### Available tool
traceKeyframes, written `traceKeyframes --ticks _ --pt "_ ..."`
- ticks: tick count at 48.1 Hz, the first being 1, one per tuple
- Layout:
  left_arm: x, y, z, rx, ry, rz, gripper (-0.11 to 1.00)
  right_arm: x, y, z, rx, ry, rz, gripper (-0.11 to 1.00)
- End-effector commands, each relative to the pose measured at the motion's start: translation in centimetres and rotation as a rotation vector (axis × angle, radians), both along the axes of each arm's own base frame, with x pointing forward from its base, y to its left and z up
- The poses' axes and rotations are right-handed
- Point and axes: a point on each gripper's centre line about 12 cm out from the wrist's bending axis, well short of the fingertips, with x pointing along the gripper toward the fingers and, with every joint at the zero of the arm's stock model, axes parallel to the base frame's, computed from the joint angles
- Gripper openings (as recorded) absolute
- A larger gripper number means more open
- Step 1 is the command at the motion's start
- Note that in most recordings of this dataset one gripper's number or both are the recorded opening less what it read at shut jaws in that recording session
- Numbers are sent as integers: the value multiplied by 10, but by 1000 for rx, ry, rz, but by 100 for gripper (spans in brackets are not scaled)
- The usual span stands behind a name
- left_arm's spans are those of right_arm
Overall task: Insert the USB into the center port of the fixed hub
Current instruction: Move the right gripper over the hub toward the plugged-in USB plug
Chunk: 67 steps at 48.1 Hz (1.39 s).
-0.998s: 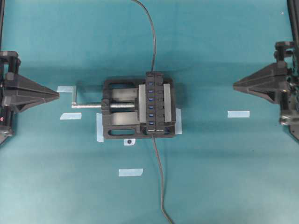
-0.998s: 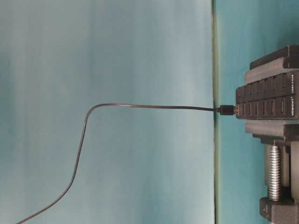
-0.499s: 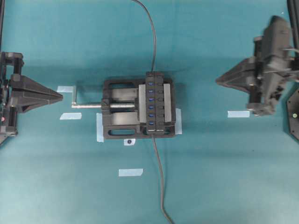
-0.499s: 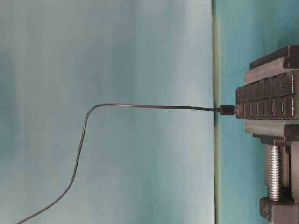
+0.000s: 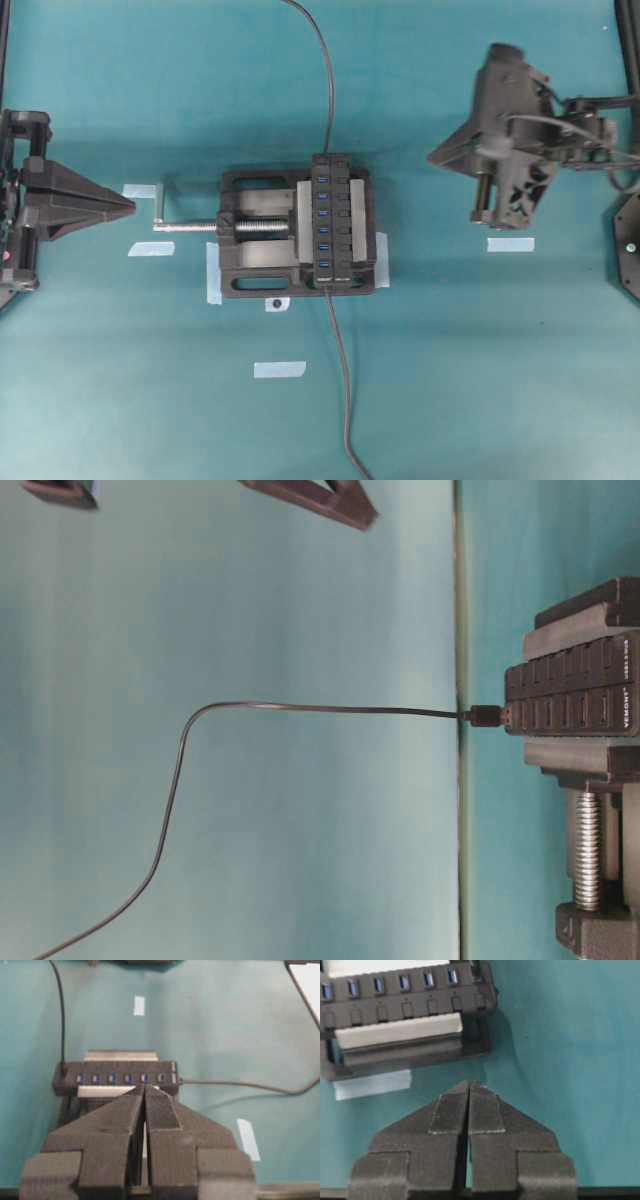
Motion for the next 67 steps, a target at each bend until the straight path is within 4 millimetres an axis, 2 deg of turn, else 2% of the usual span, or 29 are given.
traceKeyframes --ticks 1,24,40,67 --pt "3 0 9 0 -21 2 0 12 -4 9 -19 -41 6 -1" --pt "2 0 7 0 -18 2 0 53 -16 -12 -41 -7 21 -1" --pt "3 0 6 -1 -11 2 0 77 -22 -17 -44 7 19 -1" --pt "4 0 8 -1 -17 2 0 85 -23 -26 -49 18 31 0"
